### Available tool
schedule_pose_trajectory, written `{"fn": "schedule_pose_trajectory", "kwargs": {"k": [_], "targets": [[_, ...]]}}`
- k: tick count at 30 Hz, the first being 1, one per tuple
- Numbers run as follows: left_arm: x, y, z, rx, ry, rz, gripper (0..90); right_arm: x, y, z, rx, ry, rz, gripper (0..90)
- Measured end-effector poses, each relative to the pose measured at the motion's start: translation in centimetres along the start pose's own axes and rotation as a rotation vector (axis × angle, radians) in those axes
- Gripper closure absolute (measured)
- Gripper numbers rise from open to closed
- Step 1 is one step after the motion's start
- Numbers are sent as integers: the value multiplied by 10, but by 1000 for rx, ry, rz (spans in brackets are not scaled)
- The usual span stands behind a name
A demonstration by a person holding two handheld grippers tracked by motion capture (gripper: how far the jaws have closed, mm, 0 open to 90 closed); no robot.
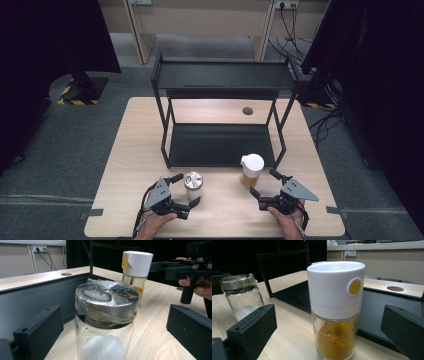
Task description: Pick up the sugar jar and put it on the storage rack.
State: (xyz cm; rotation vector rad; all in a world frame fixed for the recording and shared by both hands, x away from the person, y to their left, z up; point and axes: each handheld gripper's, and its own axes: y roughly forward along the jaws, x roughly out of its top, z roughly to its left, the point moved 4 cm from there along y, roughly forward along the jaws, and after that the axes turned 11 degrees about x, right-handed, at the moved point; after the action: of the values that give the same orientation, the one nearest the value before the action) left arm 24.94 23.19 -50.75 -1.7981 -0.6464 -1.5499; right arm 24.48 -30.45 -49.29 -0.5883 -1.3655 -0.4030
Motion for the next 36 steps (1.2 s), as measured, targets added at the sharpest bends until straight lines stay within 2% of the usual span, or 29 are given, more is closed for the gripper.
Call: {"fn": "schedule_pose_trajectory", "kwargs": {"k": [36], "targets": [[0,1,-3,20,2,6,2,-3,1,0,8,9,-13,6]]}}
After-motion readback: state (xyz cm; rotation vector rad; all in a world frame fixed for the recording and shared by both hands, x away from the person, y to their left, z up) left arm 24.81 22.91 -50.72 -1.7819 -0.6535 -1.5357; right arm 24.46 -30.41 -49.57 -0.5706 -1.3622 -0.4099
